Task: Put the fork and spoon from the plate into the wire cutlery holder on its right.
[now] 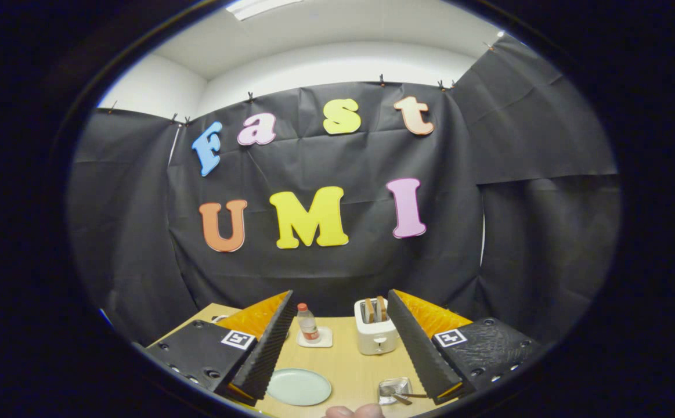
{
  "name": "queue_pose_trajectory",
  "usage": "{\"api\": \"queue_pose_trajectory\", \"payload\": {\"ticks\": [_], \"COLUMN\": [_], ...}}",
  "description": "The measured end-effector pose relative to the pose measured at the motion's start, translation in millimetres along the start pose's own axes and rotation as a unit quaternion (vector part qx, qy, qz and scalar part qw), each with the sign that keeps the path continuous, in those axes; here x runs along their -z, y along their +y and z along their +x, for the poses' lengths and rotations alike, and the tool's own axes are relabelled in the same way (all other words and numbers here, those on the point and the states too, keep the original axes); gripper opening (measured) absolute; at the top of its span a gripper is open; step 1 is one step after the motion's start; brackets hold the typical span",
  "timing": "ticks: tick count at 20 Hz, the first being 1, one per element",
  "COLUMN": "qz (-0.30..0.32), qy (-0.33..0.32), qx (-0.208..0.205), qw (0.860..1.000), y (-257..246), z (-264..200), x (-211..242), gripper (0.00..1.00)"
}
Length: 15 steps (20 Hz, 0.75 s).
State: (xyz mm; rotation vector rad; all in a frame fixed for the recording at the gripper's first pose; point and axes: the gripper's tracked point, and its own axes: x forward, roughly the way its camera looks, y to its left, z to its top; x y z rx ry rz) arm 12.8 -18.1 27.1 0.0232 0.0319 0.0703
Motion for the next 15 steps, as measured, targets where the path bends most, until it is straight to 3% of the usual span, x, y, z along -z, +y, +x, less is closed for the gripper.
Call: {"api": "queue_pose_trajectory", "payload": {"ticks": [15], "qz": [0.001], "qy": [0.004], "qx": [0.014], "qw": [1.000], "y": [-11], "z": [-4], "x": [-2], "gripper": [0.96]}}
